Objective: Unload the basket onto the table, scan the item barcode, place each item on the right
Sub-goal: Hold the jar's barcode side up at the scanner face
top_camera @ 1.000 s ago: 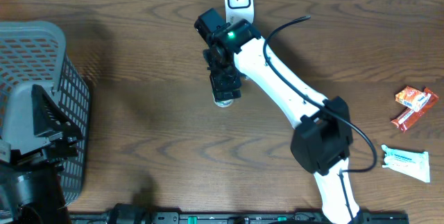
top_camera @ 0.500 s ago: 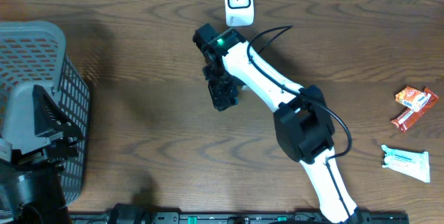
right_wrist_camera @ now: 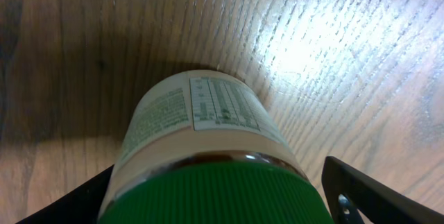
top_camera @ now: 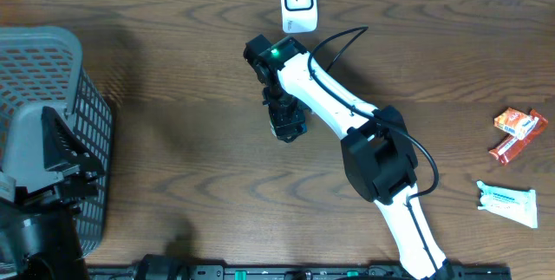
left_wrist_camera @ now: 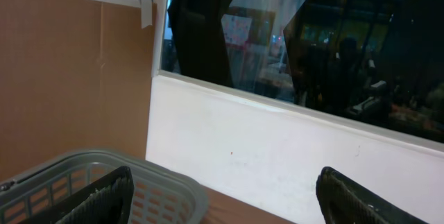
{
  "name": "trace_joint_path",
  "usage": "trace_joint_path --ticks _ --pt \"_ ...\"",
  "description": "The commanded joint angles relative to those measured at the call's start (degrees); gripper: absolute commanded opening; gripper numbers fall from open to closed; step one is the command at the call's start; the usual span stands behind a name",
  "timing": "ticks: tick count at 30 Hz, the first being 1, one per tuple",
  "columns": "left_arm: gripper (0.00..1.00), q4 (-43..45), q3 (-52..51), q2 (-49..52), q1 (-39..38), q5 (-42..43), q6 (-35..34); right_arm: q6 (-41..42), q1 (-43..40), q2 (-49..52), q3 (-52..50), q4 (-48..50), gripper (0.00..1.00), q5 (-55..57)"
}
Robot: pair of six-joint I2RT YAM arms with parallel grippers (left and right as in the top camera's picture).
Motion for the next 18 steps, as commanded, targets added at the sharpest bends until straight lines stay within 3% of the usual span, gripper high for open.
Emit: trace_joint_path --ticks 1,5,8,12,15,16,17,18 --pt "0.85 -0.13 -0.33 -0.48 0.26 -0.33 0.55 0.31 0.13 0.04 -0.04 -0.2 0.82 1.95" --pt "0.84 -0.15 -0.33 -0.48 0.26 -0.33 0.55 -1.97 0.13 0.15 -0.04 0.94 0.71 3.02" --pt "0.84 -0.15 -0.33 -0.48 0.26 -0.33 0.57 -12.28 0.13 0.15 -0.04 5.31 0.58 6.64" --pt "0.85 -0.17 -0.33 -0.48 0.26 -0.35 0.57 -28.68 0.02 0.15 -0.04 9.66 0.49 6.45" --pt "0.84 -0.17 -0.33 -0.48 0.26 -0.33 0.57 -45.57 0.04 0.15 -0.02 12.35 0.52 6.29" --pt "0.85 -0.15 -0.33 -0.48 0.26 -0.33 0.57 -54.66 0.11 0.15 -0.02 13.64 0.58 5.49" --pt "0.84 -0.15 -0.33 -0.48 0.26 -0.33 0.57 -64.43 0.17 0.15 -0.02 14.45 0.7 4.35" --pt "0.84 -0.15 -0.33 -0.48 0.26 -0.33 0.57 -74.38 0.28 0.15 -0.02 14.12 0.73 2.75"
